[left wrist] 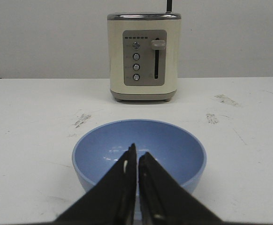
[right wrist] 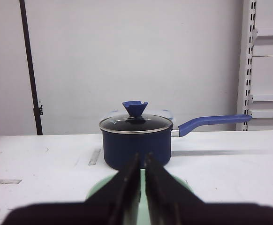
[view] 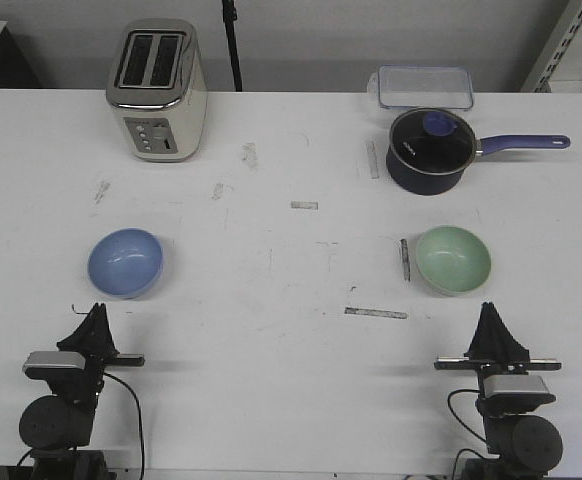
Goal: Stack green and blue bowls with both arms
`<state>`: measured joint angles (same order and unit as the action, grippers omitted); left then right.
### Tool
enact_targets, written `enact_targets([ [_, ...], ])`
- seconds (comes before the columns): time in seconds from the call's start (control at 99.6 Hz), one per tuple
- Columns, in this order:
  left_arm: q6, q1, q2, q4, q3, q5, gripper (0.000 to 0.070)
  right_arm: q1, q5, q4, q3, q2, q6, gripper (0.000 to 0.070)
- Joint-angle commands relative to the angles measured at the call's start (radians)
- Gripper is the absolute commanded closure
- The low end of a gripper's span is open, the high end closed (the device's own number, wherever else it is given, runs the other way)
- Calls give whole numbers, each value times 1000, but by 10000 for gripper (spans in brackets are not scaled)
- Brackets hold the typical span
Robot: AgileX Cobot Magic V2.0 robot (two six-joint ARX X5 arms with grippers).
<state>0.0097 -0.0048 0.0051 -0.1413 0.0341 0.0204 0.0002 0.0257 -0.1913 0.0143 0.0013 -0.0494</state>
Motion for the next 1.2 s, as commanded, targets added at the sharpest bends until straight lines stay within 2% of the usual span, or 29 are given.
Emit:
enact_targets([
  [0.0, 2, 1, -2, -10, -22, -1, 698, 1, 0, -10, -2, 0, 0, 687],
  [0.904, 2, 1, -2, -10, -22, -1, 698, 1, 0, -13, 5, 0, -4, 687],
  [0.994, 2, 1, -2, -10, -22, -1, 698, 1, 0, 18, 29, 0, -6, 687],
  [1.185, 2, 1, -2, -10, -22, -2, 698, 0, -1, 168, 127, 1, -6, 689],
])
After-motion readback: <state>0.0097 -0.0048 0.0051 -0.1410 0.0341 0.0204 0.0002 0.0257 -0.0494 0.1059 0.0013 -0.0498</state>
